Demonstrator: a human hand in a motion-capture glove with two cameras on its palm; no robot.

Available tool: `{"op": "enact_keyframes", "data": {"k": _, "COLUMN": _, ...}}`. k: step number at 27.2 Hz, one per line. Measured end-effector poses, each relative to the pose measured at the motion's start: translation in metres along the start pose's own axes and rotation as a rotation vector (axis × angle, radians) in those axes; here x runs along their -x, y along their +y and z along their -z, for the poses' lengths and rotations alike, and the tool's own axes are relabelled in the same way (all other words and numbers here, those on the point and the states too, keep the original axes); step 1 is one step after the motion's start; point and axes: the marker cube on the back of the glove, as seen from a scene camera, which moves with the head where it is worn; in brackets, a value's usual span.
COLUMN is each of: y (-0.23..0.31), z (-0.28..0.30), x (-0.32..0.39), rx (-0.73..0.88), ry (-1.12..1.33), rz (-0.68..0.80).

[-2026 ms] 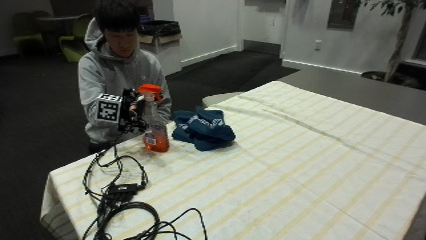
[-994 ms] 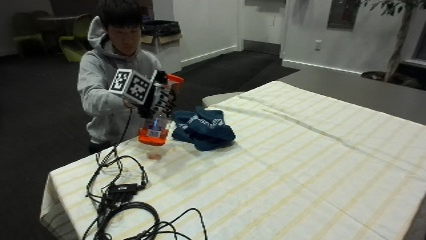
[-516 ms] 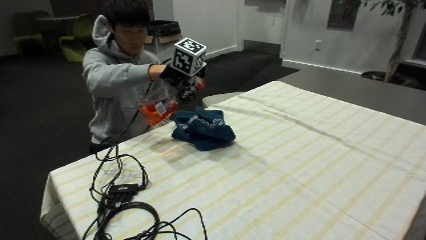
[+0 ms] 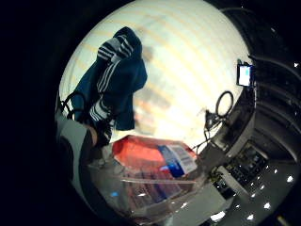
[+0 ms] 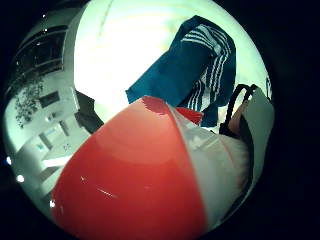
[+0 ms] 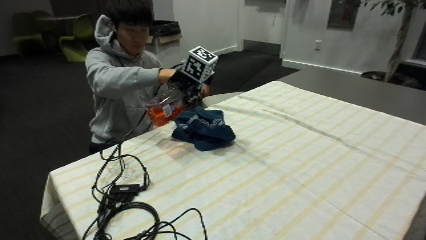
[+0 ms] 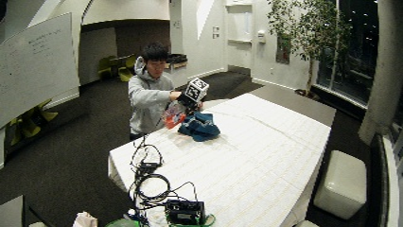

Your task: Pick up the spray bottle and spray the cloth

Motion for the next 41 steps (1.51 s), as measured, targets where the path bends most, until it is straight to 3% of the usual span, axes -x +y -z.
{"op": "enact_keyframes", "data": {"k": 9, "y": -0.005, "z": -0.014, "x": 0.007, "rx": 0.041, "ry": -0.007, "rz": 0.012}}
{"op": "enact_keyframes", "data": {"k": 14, "y": 0.002, "z": 0.005, "x": 0.041, "rx": -0.025, "ry": -0.104, "rz": 0.122}}
{"op": "enact_keyframes", "data": {"k": 22, "y": 0.022, "z": 0.077, "x": 0.131, "rx": -0.328, "ry": -0.843, "rz": 0.59}}
{"op": "enact_keyframes", "data": {"k": 27, "y": 0.0, "z": 0.068, "x": 0.172, "rx": -0.395, "ry": -1.172, "rz": 0.751}}
{"op": "enact_keyframes", "data": {"k": 30, "y": -0.027, "z": 0.048, "x": 0.209, "rx": -0.495, "ry": -1.189, "rz": 0.735}}
{"op": "enact_keyframes", "data": {"k": 34, "y": -0.037, "z": 0.017, "x": 0.231, "rx": -0.386, "ry": -1.131, "rz": 0.837}}
{"op": "enact_keyframes", "data": {"k": 41, "y": -0.092, "z": -0.007, "x": 0.251, "rx": -0.373, "ry": -1.048, "rz": 0.788}}
